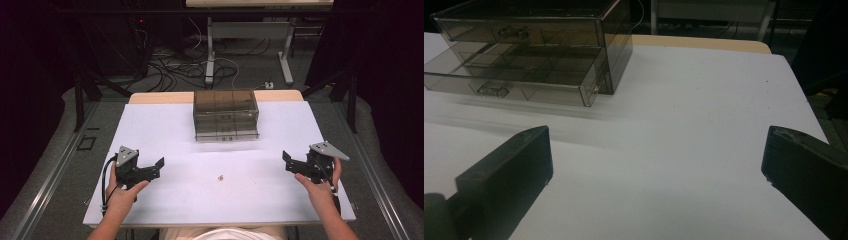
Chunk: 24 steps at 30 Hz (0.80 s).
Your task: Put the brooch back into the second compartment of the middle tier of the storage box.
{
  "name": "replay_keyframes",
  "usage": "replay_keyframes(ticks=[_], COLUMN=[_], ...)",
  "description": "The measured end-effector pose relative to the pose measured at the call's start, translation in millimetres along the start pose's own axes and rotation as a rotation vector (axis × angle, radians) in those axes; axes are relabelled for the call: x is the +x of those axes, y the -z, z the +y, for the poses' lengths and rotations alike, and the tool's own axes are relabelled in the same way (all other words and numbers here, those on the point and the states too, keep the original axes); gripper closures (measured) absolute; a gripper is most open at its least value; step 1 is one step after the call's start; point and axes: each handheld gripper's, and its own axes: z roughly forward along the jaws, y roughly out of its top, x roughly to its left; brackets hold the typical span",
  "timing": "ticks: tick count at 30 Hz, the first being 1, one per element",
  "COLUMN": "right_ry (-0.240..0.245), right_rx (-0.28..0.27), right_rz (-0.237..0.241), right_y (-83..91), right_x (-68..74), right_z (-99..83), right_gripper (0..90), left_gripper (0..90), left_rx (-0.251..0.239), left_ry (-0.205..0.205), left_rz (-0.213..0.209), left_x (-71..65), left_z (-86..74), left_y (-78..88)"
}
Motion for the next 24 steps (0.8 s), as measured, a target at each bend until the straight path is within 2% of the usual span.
replay_keyframes(ticks=[5,17,19,22,24], right_ry=[0.004,-0.031,-0.044,-0.033,-0.042], right_rx=[0.005,0.033,0.041,0.049,0.054], right_rz=[0.006,0.049,0.061,0.069,0.07], right_y=[-2.1,-2.5,-2.0,-1.8,-1.8], right_x=[4.1,7.8,10.2,11.7,13.7], right_z=[-0.6,0.8,1.9,3.0,4.1], right_gripper=[0.0,0.4,1.3,3.1,4.4], left_gripper=[1.4,1.4,1.4,1.4,1.4], left_rx=[0.009,0.007,0.006,0.008,0.007], left_ry=[-0.004,0.006,0.005,-0.006,-0.007], left_rz=[-0.003,-0.003,-0.004,0.0,-0.001], left_x=[-1.6,-3.6,-3.6,-3.3,-3.3], left_z=[0.1,-0.1,-0.3,-0.3,-0.1], left_y=[0.6,3.0,3.3,4.0,4.3])
